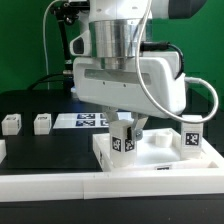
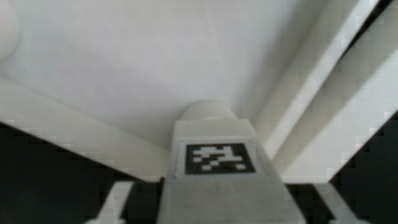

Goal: Assemble square table

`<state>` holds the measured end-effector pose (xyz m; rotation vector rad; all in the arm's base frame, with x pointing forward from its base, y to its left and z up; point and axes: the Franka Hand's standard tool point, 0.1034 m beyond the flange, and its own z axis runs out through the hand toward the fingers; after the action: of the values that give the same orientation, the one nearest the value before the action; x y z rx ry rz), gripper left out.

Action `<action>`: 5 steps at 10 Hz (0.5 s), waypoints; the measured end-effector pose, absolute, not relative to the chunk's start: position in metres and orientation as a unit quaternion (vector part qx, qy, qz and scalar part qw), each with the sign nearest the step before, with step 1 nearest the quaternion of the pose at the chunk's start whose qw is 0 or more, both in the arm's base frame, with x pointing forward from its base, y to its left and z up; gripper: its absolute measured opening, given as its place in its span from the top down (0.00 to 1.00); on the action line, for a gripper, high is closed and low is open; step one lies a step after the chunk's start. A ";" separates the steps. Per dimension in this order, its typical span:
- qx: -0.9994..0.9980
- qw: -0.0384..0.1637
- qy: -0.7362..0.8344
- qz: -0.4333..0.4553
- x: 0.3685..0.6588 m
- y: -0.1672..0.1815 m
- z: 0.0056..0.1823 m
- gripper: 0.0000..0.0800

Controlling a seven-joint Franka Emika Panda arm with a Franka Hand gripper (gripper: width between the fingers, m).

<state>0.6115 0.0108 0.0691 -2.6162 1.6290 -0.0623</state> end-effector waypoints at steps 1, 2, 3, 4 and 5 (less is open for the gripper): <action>-0.822 0.030 0.568 -0.020 0.612 0.011 0.069 0.64; -0.796 0.032 0.604 -0.019 0.612 0.011 0.069 0.64; -0.772 0.035 0.634 -0.017 0.612 0.011 0.069 0.64; -0.763 0.036 0.645 -0.017 0.612 0.011 0.069 0.64; -0.730 0.039 0.682 -0.014 0.613 0.011 0.069 0.64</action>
Offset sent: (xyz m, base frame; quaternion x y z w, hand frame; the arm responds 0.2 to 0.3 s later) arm -0.0003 -0.0013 0.0018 0.0040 -0.0039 0.1646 0.9863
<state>0.6126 0.0107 0.0691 -2.2388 2.0920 -0.0439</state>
